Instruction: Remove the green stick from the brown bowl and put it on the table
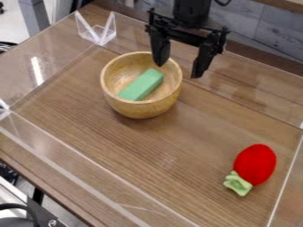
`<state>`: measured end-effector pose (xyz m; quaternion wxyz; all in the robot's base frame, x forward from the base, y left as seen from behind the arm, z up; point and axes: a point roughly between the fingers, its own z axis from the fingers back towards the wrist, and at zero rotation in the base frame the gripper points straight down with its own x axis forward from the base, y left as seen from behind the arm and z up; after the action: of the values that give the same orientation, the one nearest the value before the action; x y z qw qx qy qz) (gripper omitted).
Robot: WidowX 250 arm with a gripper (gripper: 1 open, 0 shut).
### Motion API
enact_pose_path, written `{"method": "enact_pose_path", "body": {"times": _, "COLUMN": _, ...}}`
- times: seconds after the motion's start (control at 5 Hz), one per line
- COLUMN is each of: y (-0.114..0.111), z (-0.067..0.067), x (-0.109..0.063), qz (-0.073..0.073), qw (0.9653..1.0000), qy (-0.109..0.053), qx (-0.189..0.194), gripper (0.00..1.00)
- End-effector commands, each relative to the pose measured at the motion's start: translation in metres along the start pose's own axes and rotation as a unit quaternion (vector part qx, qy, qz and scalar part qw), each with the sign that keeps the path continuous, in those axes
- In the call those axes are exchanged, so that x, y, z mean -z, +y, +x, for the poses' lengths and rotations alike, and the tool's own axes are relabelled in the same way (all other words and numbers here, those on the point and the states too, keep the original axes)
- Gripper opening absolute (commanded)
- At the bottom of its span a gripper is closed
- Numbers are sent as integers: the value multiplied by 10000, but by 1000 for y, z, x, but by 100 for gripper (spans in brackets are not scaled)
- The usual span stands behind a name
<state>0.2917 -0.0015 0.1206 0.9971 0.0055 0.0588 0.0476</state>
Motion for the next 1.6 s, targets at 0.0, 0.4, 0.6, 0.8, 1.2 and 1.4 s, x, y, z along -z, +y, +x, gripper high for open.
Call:
{"method": "enact_pose_path", "body": {"times": 0.0, "y": 15, "z": 12, "x": 0, "qz": 39, "qw": 9994, "qy": -233, "qx": -259, "gripper": 100}}
{"method": "enact_pose_path", "body": {"times": 0.4, "y": 47, "z": 19, "x": 20, "qz": 126, "qw": 9986, "qy": -283, "qx": -432, "gripper": 100}}
{"method": "enact_pose_path", "body": {"times": 0.6, "y": 59, "z": 22, "x": 28, "qz": 152, "qw": 9983, "qy": -292, "qx": -477, "gripper": 100}}
{"method": "enact_pose_path", "body": {"times": 0.8, "y": 63, "z": 21, "x": 32, "qz": 161, "qw": 9986, "qy": -308, "qx": -391, "gripper": 100}}
{"method": "enact_pose_path", "body": {"times": 1.2, "y": 75, "z": 25, "x": 42, "qz": 141, "qw": 9979, "qy": -355, "qx": -530, "gripper": 100}}
{"method": "enact_pose_path", "body": {"times": 1.4, "y": 81, "z": 29, "x": 47, "qz": 126, "qw": 9968, "qy": -396, "qx": -689, "gripper": 100}}
